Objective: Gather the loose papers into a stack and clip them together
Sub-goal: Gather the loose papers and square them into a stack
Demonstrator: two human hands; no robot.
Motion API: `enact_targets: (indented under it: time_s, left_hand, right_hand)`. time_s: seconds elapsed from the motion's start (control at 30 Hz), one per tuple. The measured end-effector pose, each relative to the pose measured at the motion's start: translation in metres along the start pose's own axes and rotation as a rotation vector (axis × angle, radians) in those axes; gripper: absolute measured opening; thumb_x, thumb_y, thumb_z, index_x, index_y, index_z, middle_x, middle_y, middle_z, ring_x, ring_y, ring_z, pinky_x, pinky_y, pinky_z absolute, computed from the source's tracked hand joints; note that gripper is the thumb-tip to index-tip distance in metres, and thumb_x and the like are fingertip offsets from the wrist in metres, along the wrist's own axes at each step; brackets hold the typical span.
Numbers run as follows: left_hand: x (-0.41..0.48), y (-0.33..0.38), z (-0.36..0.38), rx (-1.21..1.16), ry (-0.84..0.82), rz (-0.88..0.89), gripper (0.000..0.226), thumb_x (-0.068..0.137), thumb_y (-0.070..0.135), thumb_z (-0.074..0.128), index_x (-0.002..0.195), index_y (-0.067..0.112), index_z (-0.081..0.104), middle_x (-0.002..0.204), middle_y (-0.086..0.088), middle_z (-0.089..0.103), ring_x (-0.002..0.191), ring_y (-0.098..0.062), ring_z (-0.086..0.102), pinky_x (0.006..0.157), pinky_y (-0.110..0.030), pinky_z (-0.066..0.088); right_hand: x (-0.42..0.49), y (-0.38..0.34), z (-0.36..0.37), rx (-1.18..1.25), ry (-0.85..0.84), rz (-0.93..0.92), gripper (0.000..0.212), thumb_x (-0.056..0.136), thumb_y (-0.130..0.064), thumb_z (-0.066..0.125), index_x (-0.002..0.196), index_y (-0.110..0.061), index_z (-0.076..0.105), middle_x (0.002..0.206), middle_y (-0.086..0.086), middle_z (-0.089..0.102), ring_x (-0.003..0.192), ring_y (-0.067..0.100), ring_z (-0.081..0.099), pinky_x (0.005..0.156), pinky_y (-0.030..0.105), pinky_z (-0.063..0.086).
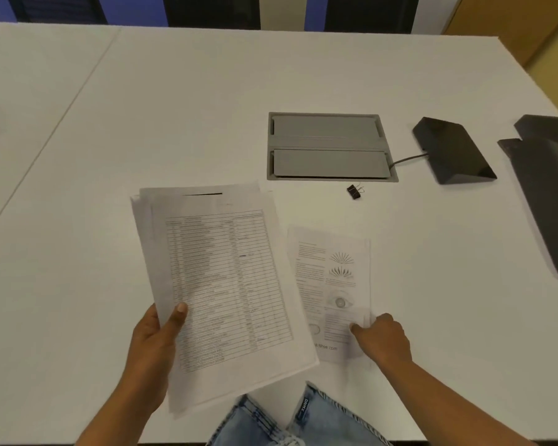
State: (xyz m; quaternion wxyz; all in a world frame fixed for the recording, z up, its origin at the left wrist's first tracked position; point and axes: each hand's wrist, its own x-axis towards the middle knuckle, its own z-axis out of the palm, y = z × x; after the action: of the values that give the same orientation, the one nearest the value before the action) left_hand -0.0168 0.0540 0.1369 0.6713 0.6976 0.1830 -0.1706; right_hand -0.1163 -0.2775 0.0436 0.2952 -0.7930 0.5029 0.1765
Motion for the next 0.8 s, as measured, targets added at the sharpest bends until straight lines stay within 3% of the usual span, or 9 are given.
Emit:
enact_targets:
  time_s: [0.2, 0.3, 0.33, 0.4, 0.53, 0.63, 0.8]
  left_hand:
    - [-0.004, -0.009, -0.008, 0.004, 0.006, -0.017, 0.026, 0.096, 0.025, 0.057, 0.121, 0.025, 0.065, 0.108, 0.002, 0.077, 0.1, -0.024, 0.07, 0.079, -0.037, 0.054]
    - [-0.003, -0.015, -0.009, 0.009, 0.02, -0.035, 0.024, 0.095, 0.027, 0.058, 0.118, 0.025, 0.067, 0.109, 0.0, 0.075, 0.101, -0.029, 0.069, 0.083, -0.043, 0.054]
    - [-0.002, -0.016, -0.009, 0.011, 0.026, -0.037, 0.024, 0.095, 0.029, 0.059, 0.117, 0.025, 0.067, 0.11, -0.001, 0.075, 0.102, -0.031, 0.069, 0.085, -0.046, 0.054]
    - [-0.001, -0.019, -0.009, 0.007, 0.045, -0.044, 0.024, 0.093, 0.03, 0.061, 0.116, 0.024, 0.068, 0.11, -0.003, 0.075, 0.103, -0.033, 0.068, 0.088, -0.048, 0.053]
    - [-0.001, -0.019, -0.009, 0.0, 0.058, -0.048, 0.016, 0.094, 0.028, 0.061, 0.107, 0.026, 0.07, 0.111, -0.003, 0.074, 0.102, -0.032, 0.068, 0.092, -0.05, 0.051]
    - [0.0, -0.018, -0.007, -0.004, 0.052, -0.032, 0.02, 0.094, 0.025, 0.06, 0.111, 0.023, 0.07, 0.112, -0.004, 0.075, 0.105, -0.033, 0.068, 0.096, -0.052, 0.05]
    - [0.001, -0.017, -0.002, -0.004, 0.035, -0.021, 0.016, 0.095, 0.023, 0.059, 0.106, 0.024, 0.071, 0.104, -0.001, 0.078, 0.1, -0.029, 0.07, 0.082, -0.04, 0.053]
  right_hand:
    - [0.009, 0.0, 0.018, 0.023, 0.003, 0.035, 0.076, 0.067, -0.041, 0.084, 0.121, -0.005, 0.044, 0.114, 0.016, 0.062, 0.099, 0.035, 0.066, 0.076, 0.041, 0.057]
    - [0.019, 0.001, 0.013, 0.081, -0.068, 0.037, 0.048, 0.062, -0.035, 0.088, 0.095, -0.009, 0.065, 0.091, 0.008, 0.073, 0.077, 0.026, 0.071, 0.068, 0.038, 0.06]
    - [0.02, 0.001, 0.01, 0.109, -0.078, 0.046, 0.034, 0.063, -0.031, 0.088, 0.082, -0.012, 0.067, 0.083, 0.007, 0.074, 0.07, 0.025, 0.072, 0.067, 0.039, 0.061]
    - [0.022, 0.001, 0.004, 0.17, -0.057, 0.064, 0.028, 0.067, -0.025, 0.086, 0.069, -0.016, 0.06, 0.079, 0.008, 0.074, 0.067, 0.027, 0.072, 0.068, 0.038, 0.06]
    - [0.028, 0.002, -0.011, 0.176, 0.068, 0.062, 0.025, 0.072, -0.025, 0.083, 0.085, -0.015, 0.064, 0.087, 0.006, 0.071, 0.074, 0.025, 0.067, 0.062, 0.027, 0.048]
    - [0.033, 0.006, -0.022, 0.155, 0.137, 0.039, 0.019, 0.077, -0.024, 0.079, 0.09, -0.015, 0.068, 0.081, 0.002, 0.066, 0.072, 0.023, 0.061, 0.061, 0.025, 0.041]
    - [0.035, 0.011, -0.026, 0.16, 0.148, 0.044, 0.012, 0.079, -0.025, 0.076, 0.084, -0.017, 0.068, 0.078, 0.003, 0.068, 0.07, 0.024, 0.06, 0.063, 0.027, 0.043]
